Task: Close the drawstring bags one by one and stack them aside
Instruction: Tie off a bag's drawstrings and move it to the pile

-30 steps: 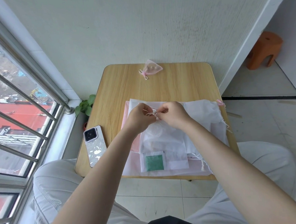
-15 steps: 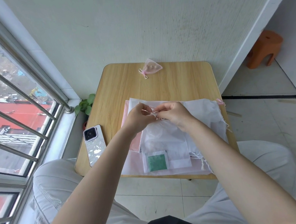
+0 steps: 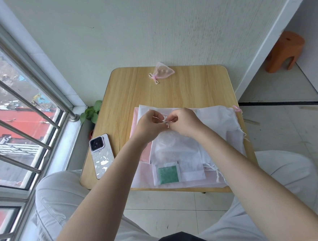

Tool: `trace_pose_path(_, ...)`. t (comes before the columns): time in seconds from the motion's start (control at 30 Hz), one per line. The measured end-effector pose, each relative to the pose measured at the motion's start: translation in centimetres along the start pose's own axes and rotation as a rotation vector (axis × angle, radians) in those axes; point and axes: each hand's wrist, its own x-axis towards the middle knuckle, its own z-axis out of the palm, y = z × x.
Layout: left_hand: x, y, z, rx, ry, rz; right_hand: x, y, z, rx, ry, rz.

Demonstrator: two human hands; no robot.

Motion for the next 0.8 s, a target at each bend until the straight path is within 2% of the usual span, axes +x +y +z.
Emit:
trace_pose_path(0.27,-0.04,0.23,0.0,0.016,0.027,-0.009,-0.07,-0.28,0.4,-0.15,0.046,-0.048)
trace_pose_path(0.47,-0.07,0.49,-0.03,-0.085,0.082,-0.069,-0.19,-0.67,0.35,-0.169,0.077,-0.084)
trace_pose_path(0.67,0.07,0.32,-0.04,-0.131,0.074,-0.16,-0.4,-0.54,0.29,-0.104,0.073,-0.089)
trace_pose_path(0.8,-0.08,0.04,0.0,-0.152,0.085,-0.16,-0.59,-0.57,0.12,0.009,0.052,-0.046)
